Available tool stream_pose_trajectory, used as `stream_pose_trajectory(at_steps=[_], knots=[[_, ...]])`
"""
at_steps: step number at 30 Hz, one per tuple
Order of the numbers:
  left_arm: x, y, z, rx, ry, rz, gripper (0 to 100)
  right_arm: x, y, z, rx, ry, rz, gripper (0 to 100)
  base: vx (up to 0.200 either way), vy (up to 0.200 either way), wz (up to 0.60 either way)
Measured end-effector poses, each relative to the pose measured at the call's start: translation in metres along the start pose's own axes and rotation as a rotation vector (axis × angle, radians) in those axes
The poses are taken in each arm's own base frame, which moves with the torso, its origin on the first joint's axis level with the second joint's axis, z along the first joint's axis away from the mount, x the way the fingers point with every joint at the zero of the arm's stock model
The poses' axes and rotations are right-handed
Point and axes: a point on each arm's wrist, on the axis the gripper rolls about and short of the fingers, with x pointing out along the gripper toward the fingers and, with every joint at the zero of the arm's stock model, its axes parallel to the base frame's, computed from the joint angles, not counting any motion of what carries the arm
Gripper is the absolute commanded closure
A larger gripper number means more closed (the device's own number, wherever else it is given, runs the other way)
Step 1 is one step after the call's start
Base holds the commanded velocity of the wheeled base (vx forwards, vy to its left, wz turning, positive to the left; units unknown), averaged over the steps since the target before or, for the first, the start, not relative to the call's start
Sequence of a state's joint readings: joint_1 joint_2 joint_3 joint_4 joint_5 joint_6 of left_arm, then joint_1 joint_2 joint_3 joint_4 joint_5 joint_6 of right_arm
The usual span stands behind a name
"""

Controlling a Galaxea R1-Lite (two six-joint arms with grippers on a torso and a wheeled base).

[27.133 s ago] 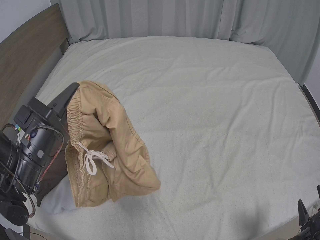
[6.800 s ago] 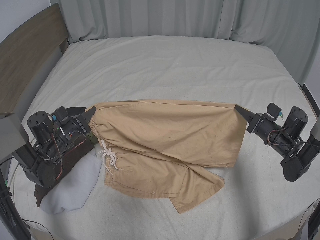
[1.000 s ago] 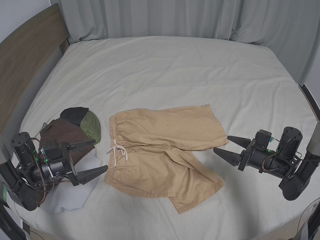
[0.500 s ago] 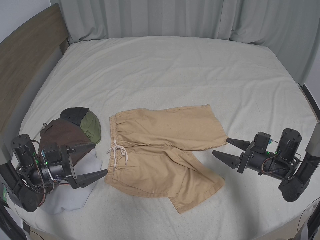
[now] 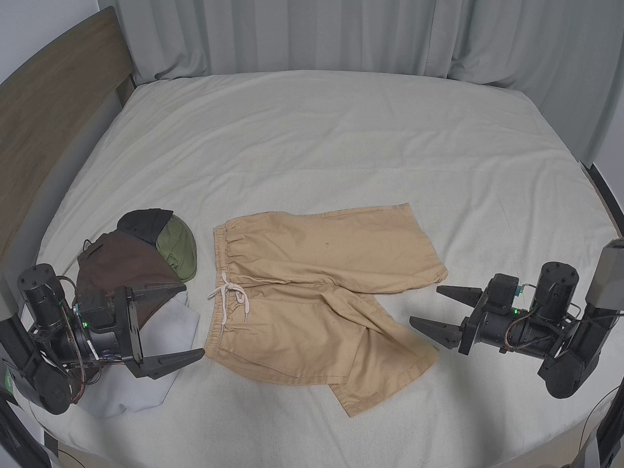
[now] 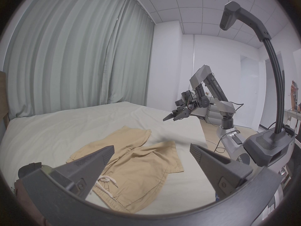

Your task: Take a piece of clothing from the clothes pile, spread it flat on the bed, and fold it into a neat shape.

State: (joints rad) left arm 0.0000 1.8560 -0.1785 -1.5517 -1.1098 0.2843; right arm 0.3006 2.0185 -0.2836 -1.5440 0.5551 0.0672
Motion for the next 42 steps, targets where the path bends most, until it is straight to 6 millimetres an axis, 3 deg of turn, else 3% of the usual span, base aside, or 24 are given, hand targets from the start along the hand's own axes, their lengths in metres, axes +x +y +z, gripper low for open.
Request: stream_pose_trajectory(at_steps=[10,19,26,42], knots=[[-0.001,0.000,-0.001,-0.009,0.004,0.004,0,0.001,-0.012,-0.007,0.010,0.016,-0.064,0,0.000,0.000,0.00],[-0.002,0.000,-0.002,-0.016,0.007,0.006,0,-0.003,-0.033,-0.036,0.089,0.107,-0.146,0,0.000,0.000,0.00],[-0.001,0.000,-0.003,-0.020,0.009,0.006,0,-0.011,-0.032,-0.058,0.161,0.195,-0.165,0,0.000,0.000,0.00],[-0.001,0.000,-0.004,-0.022,0.010,0.004,0,-0.015,-0.036,-0.088,0.270,0.297,-0.197,0,0.000,0.000,0.00]])
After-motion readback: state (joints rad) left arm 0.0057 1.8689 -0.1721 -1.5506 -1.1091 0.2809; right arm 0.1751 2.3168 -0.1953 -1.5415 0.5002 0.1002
